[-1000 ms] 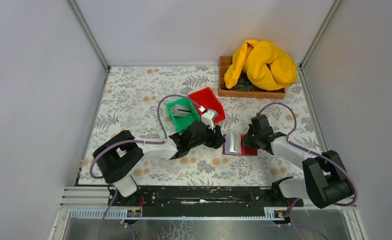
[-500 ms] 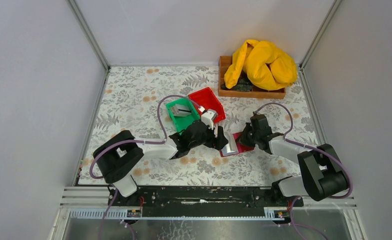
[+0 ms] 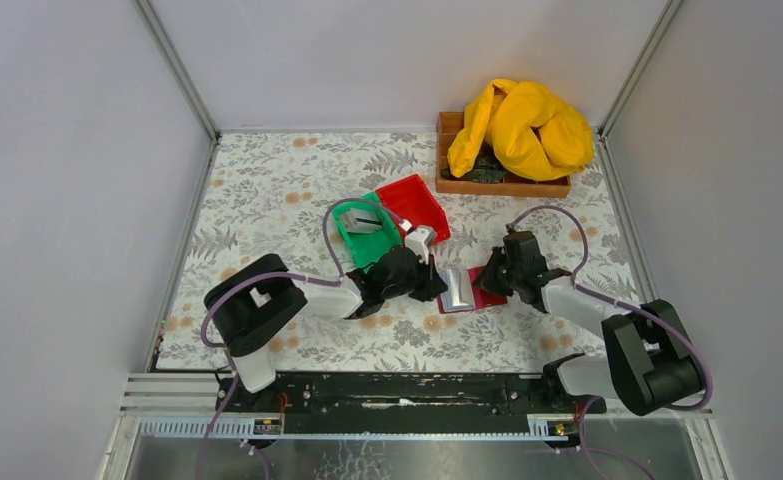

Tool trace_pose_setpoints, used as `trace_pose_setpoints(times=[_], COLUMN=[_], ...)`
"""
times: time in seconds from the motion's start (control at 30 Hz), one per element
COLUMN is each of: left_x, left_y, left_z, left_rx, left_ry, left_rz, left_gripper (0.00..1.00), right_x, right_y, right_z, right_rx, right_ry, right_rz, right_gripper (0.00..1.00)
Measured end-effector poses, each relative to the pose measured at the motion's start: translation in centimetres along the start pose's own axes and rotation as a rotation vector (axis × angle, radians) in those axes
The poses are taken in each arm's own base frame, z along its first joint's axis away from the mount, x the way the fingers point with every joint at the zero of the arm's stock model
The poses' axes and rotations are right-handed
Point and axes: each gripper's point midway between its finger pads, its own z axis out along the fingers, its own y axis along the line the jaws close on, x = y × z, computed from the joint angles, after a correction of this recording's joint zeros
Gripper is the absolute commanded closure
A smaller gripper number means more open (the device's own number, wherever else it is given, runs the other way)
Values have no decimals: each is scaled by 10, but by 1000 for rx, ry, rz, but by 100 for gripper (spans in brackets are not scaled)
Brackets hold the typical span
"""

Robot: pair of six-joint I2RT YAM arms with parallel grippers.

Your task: Take the credit cards out of the card holder

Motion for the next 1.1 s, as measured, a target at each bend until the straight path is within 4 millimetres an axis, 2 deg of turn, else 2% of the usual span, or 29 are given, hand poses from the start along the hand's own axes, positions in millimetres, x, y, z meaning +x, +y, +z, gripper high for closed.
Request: trace_pose_setpoints(times=[0.17,0.27,0.4,0.47,0.6,0.7,0.87,0.97,1.1], left_x=[2,-3,-19,-27,-36,-41,-67,-82,-83], left_y=[0,-3,-10,-13,-13,-3,6,7,12], left_z=[0,-2,-12,-17,-34,-54,-84,-93,-93], left_rx=[1,8,17,21,19,-21,-92,-115,-140], left_ry=[7,-5,-57,-84,-146,-210,-355,-418,-430], left_rz=[3,13,35,46,51,49,45,45,48], left_gripper=[100,100,99,99,99,97,96,95,94], right_x=[-5,-9,-18,-23,-29,-27,-9,3,16], right_y=[0,3,12,22,55,71,69,62,55], right_z=[-10,-16,-25,-29,-37,-37,-24,-13,-4], right_rx=[-1,-7,-9,-3,-20,-15,75,139,176], right_ry=[-25,-38,-59,-65,-81,-79,-14,31,80], right_rz=[-59,-92,-147,-189,-303,-372,-466,-513,-548], right_gripper=[64,57,52,46,34,32,29,27,28])
